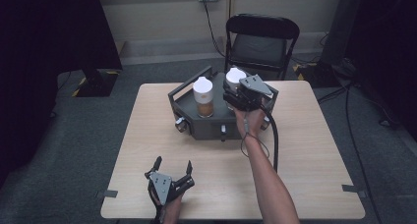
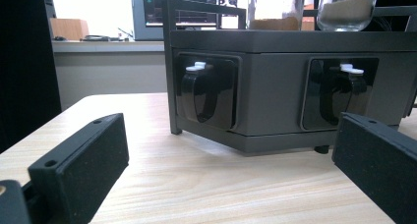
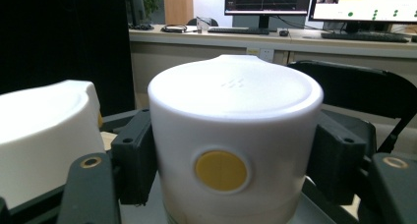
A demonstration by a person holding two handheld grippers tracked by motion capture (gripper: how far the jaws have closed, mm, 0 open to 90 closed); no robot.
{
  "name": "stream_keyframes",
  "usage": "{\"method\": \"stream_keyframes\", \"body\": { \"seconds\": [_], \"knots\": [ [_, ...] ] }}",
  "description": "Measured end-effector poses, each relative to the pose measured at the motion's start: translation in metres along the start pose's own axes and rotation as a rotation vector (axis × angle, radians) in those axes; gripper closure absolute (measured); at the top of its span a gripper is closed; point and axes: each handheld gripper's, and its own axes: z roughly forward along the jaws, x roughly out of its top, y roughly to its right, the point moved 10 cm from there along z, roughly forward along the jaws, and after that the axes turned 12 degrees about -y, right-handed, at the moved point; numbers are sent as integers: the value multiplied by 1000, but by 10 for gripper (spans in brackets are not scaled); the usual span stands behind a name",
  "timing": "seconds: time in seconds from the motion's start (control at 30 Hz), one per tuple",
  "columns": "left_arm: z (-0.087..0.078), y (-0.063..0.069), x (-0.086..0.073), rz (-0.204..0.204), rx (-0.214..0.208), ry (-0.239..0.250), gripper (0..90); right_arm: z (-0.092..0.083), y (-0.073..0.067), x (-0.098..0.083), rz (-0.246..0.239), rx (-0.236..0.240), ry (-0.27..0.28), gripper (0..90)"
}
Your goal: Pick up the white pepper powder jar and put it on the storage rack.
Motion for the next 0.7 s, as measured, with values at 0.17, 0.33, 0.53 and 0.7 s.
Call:
{"method": "stream_keyframes", "body": {
  "seconds": [0.17, 0.33, 0.53, 0.7],
  "knots": [
    [0, 0, 0, 0, 0, -1, 1, 3, 0, -4, 7, -1, -4, 301],
    [0, 0, 0, 0, 0, 0, 1, 4, -1, -7, 0, -2, -7, 301],
    [0, 0, 0, 0, 0, -1, 1, 6, -1, -13, -3, -9, -12, 301],
    [0, 0, 0, 0, 0, 0, 2, 5, -2, -15, -10, -16, -9, 301]
  ]
}}
